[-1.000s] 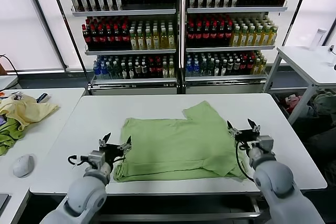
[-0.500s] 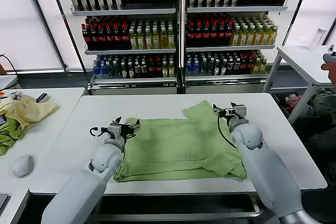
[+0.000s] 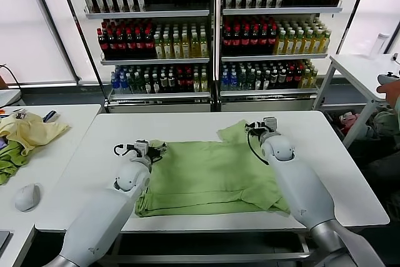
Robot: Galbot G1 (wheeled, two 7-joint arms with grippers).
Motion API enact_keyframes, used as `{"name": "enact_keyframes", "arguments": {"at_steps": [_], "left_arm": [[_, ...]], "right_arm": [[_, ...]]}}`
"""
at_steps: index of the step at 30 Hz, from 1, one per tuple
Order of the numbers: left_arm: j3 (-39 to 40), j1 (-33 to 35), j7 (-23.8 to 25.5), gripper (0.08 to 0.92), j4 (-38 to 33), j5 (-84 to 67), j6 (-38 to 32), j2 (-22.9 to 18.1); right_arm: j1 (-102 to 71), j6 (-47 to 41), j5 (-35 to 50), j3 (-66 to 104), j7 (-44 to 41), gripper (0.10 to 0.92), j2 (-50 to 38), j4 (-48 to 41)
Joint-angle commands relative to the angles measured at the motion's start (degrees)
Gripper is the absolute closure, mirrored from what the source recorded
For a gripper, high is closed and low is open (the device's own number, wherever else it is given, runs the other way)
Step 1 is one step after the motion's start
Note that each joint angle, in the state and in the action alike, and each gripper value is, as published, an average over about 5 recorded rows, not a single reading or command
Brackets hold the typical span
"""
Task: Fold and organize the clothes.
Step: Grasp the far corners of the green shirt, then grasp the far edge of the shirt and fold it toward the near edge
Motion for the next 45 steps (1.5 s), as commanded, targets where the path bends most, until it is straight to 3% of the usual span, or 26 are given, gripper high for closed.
{"name": "enact_keyframes", "arguments": {"at_steps": [1, 6, 17, 26, 31, 45], "left_arm": [[0.8, -1.1, 0.3, 0.177, 3.5, -0.8, 0.4, -0.6], [0.9, -0.4, 1.1, 0.236, 2.9, -1.4, 0.2, -0.4], [0.8, 0.5, 2.5, 0.554, 0.9, -2.6, -0.7, 0.2], [-0.6, 2.8, 2.7, 0.813, -4.3, -4.1, -4.1, 2.0], [-2.7, 5.5, 2.7, 0.9, -9.6, -5.5, -5.7, 4.5], [-7.8, 15.3, 2.7, 0.902, -25.5, -8.5, -4.7, 9.5]], "right_arm": [[2.5, -0.1, -0.7, -0.8, -2.2, 0.208, 3.0, -7.3], [2.7, -0.5, 0.3, -0.6, -3.3, 0.297, 3.6, -9.3], [2.3, -3.0, 4.3, -0.4, -4.3, 0.616, 3.0, -8.8], [0.1, -1.4, 7.7, 0.2, -3.3, 0.87, 1.2, -2.8], [-2.2, 0.7, 8.7, 0.8, -2.5, 0.91, -1.5, 4.7], [-15.3, -1.1, 13.2, 6.3, -0.5, 0.91, -9.9, 30.4]]}}
